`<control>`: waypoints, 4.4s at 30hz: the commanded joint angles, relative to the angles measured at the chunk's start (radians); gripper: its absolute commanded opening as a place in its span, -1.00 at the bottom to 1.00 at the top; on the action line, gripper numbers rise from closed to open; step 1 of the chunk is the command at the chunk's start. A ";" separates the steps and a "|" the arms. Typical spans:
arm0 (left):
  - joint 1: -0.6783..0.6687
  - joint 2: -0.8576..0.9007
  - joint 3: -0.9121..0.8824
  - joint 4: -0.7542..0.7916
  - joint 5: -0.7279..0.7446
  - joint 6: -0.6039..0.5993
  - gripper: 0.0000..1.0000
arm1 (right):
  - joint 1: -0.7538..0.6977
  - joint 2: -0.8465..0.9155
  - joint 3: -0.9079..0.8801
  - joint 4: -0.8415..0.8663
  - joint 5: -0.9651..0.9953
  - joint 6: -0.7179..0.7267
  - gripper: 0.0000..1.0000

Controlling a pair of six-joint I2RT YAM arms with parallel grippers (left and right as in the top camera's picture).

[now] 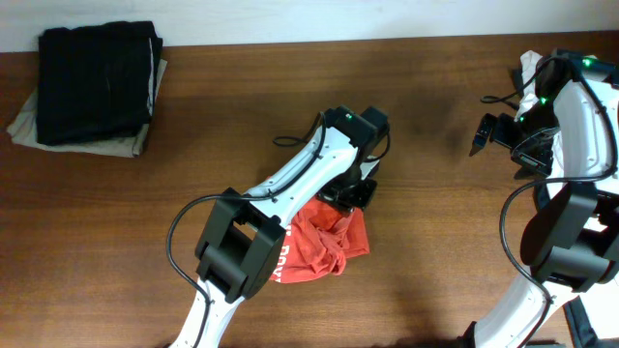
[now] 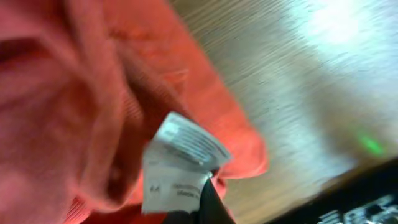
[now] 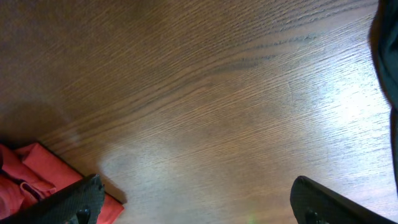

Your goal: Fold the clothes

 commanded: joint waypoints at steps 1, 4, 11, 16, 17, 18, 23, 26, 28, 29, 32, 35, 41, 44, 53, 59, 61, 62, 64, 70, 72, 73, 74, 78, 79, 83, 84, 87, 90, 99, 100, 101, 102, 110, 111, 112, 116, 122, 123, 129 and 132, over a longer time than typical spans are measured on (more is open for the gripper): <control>-0.009 0.007 0.018 0.032 0.125 0.035 -1.00 | 0.000 -0.033 0.010 0.000 -0.002 -0.004 0.97; -0.031 0.008 0.015 0.083 0.124 0.035 -1.00 | 0.000 -0.033 0.010 0.000 -0.002 -0.004 0.97; -0.129 0.042 -0.010 0.193 0.124 0.035 -0.99 | 0.000 -0.033 0.010 0.000 -0.002 -0.004 0.97; -0.150 0.042 0.024 0.145 0.123 0.042 -0.52 | 0.000 -0.033 0.010 0.000 -0.002 -0.004 0.97; -0.145 0.042 0.066 0.108 0.123 0.064 -0.52 | 0.000 -0.033 0.010 0.000 -0.002 -0.004 0.97; -0.139 0.042 0.131 0.054 0.118 0.092 -0.52 | 0.000 -0.033 0.010 0.000 -0.002 -0.004 0.97; -0.058 0.042 0.446 -0.234 -0.093 0.092 0.98 | 0.000 -0.033 0.010 0.000 -0.002 -0.004 0.97; 0.028 0.058 0.435 -0.272 -0.088 0.092 0.03 | 0.000 -0.033 0.010 0.000 -0.002 -0.004 0.97; 0.052 0.086 0.390 -0.269 -0.053 0.092 -0.61 | 0.000 -0.033 0.010 0.000 -0.002 -0.004 0.97; 0.051 0.103 0.360 -0.242 -0.051 0.091 -0.82 | 0.000 -0.033 0.010 0.000 -0.002 -0.004 0.97; 0.049 0.174 0.349 -0.154 -0.015 0.092 -0.75 | 0.000 -0.033 0.010 0.000 -0.002 -0.004 0.97; 0.049 0.211 0.349 -0.032 -0.015 0.092 -0.80 | 0.000 -0.033 0.010 0.000 -0.002 -0.004 0.97; 0.056 0.261 0.349 0.158 -0.018 0.091 -0.45 | 0.000 -0.033 0.010 0.000 -0.002 -0.004 0.97; 0.060 0.295 0.349 0.205 -0.019 0.092 -0.99 | 0.000 -0.033 0.010 0.000 -0.002 -0.004 0.97; 0.076 0.297 0.436 0.377 -0.023 0.092 -0.38 | 0.000 -0.033 0.010 0.000 -0.002 -0.004 0.98; 0.094 0.296 0.960 -0.127 -0.035 0.078 0.98 | 0.000 -0.033 0.010 0.000 -0.002 -0.004 0.97; 0.103 0.296 1.091 -0.306 -0.032 0.049 0.98 | 0.000 -0.033 0.010 0.000 -0.002 -0.004 0.97; 0.102 0.277 1.096 -0.306 0.000 0.050 0.98 | 0.000 -0.033 0.010 0.000 -0.002 -0.004 0.97; 0.099 0.224 1.101 -0.305 -0.010 0.009 0.98 | 0.000 -0.033 0.010 0.000 -0.002 -0.004 0.97; 0.056 -0.016 0.761 -0.306 -0.021 0.022 0.98 | 0.000 -0.033 0.010 0.000 -0.002 -0.004 0.97; 0.047 -0.099 0.485 -0.306 -0.035 0.020 0.98 | 0.000 -0.033 0.010 0.000 -0.002 -0.004 0.97; 0.046 -0.121 0.396 -0.306 -0.021 0.021 0.98 | 0.000 -0.033 0.010 0.000 -0.002 -0.004 0.97; 0.042 -0.142 0.290 -0.306 0.026 0.021 0.97 | 0.000 -0.033 0.010 0.000 -0.002 -0.004 0.98; 0.003 -0.146 0.006 -0.259 0.120 -0.016 0.93 | 0.000 -0.033 0.010 0.000 -0.002 -0.004 0.97; -0.009 -0.146 -0.051 -0.219 0.121 -0.053 0.93 | 0.000 -0.033 0.010 0.000 -0.002 -0.004 0.97; -0.032 -0.146 -0.127 -0.097 0.124 -0.114 0.91 | 0.000 -0.033 0.010 0.000 -0.002 -0.004 0.97; -0.039 -0.146 -0.127 -0.078 0.124 -0.127 0.92 | 0.000 -0.033 0.010 0.000 -0.002 -0.004 0.97; -0.059 -0.144 -0.148 -0.008 0.120 -0.175 0.82 | 0.000 -0.033 0.010 0.000 -0.002 -0.004 0.97; -0.061 -0.144 -0.226 0.058 0.122 -0.203 0.81 | 0.000 -0.033 0.010 0.000 -0.002 -0.004 0.97; -0.075 -0.145 -0.259 0.054 0.158 -0.195 -0.07 | 0.000 -0.033 0.010 0.001 -0.002 -0.004 0.97; -0.079 -0.145 -0.251 0.037 0.157 -0.176 -0.06 | 0.000 -0.033 0.010 0.001 -0.002 -0.004 0.98; -0.086 -0.145 -0.243 0.019 0.155 -0.171 -0.07 | 0.000 -0.033 0.010 0.001 -0.002 -0.004 0.97; -0.090 -0.145 -0.241 0.014 0.151 -0.171 -0.07 | 0.000 -0.033 0.010 0.001 -0.002 -0.004 0.98; -0.122 -0.144 -0.242 0.073 0.112 -0.171 -0.64 | 0.000 -0.033 0.010 0.001 -0.002 -0.004 0.97; -0.122 -0.145 -0.242 0.074 0.108 -0.170 -0.99 | 0.000 -0.033 0.010 0.001 -0.002 -0.004 0.97; -0.122 -0.145 -0.239 0.074 0.098 -0.170 -0.99 | 0.000 -0.033 0.010 0.001 -0.002 -0.004 0.97; -0.129 -0.145 -0.134 0.007 0.074 -0.124 -0.99 | 0.000 -0.033 0.010 0.001 -0.002 -0.004 0.97; -0.165 -0.143 -0.029 0.012 -0.028 -0.098 -0.99 | 0.000 -0.033 0.010 0.001 -0.002 -0.004 0.97; -0.172 -0.143 -0.030 0.019 -0.027 -0.098 -0.97 | 0.000 -0.033 0.010 0.001 -0.002 -0.004 0.97; -0.261 -0.142 -0.120 0.059 -0.018 -0.055 -0.91 | 0.000 -0.033 0.010 0.001 -0.002 -0.004 0.97; -0.312 -0.142 -0.161 0.082 -0.017 0.020 -0.75 | 0.000 -0.033 0.010 0.001 -0.002 -0.004 0.97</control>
